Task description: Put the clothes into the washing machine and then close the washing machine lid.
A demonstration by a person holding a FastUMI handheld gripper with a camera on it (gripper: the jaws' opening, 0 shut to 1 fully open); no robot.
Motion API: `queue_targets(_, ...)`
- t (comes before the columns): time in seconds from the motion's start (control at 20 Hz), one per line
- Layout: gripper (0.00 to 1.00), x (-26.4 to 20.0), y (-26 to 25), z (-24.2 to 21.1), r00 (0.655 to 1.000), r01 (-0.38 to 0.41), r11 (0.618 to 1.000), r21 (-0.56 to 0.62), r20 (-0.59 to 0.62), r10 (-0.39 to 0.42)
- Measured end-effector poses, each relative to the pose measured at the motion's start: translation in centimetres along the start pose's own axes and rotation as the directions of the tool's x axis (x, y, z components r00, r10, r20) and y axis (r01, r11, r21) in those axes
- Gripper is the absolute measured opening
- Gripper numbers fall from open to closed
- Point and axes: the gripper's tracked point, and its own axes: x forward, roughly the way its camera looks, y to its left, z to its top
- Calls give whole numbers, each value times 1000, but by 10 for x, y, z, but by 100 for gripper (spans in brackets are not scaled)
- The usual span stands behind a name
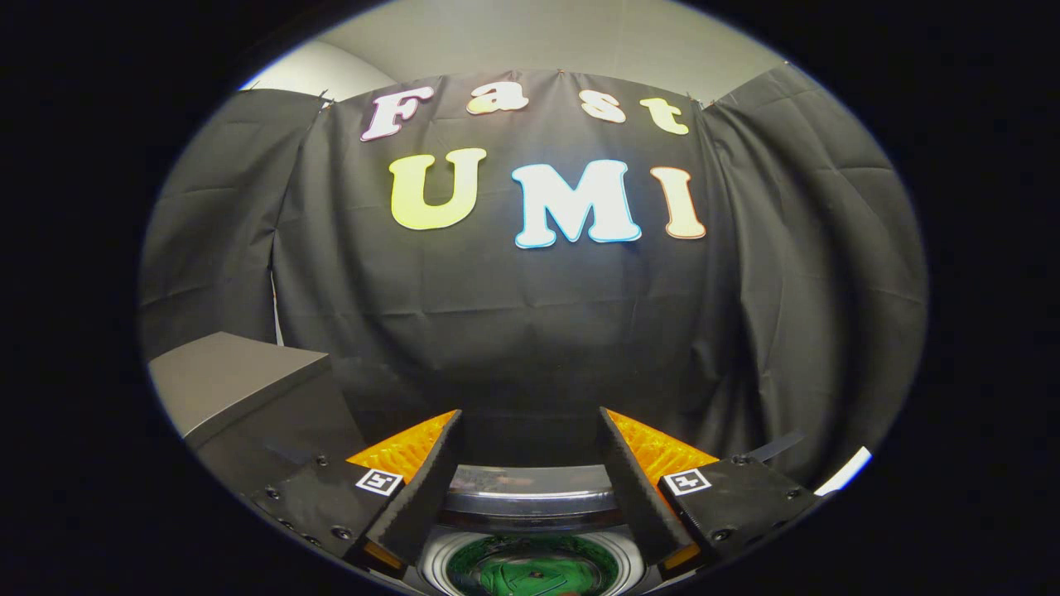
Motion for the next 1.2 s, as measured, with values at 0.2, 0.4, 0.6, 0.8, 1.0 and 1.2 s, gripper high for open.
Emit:
queue_targets(0.2, 98, -18, -1, -18, 1000, 17, 1000, 2, -24, -17)
queue_targets(0.4, 98, -39, -1, -53, 995, 22, 1000, 19, -102, -20)
queue_targets(0.6, 98, -62, 2, -81, 990, 27, 999, 16, -137, -25)
queue_targets(0.8, 98, -78, 7, -87, 989, 29, 999, 13, -145, -27)
queue_targets(1.0, 98, -95, 16, -66, 994, 32, 999, 17, -102, -31)
queue_targets(1.2, 98, -126, 27, -31, 999, 36, 999, 27, -32, -36)
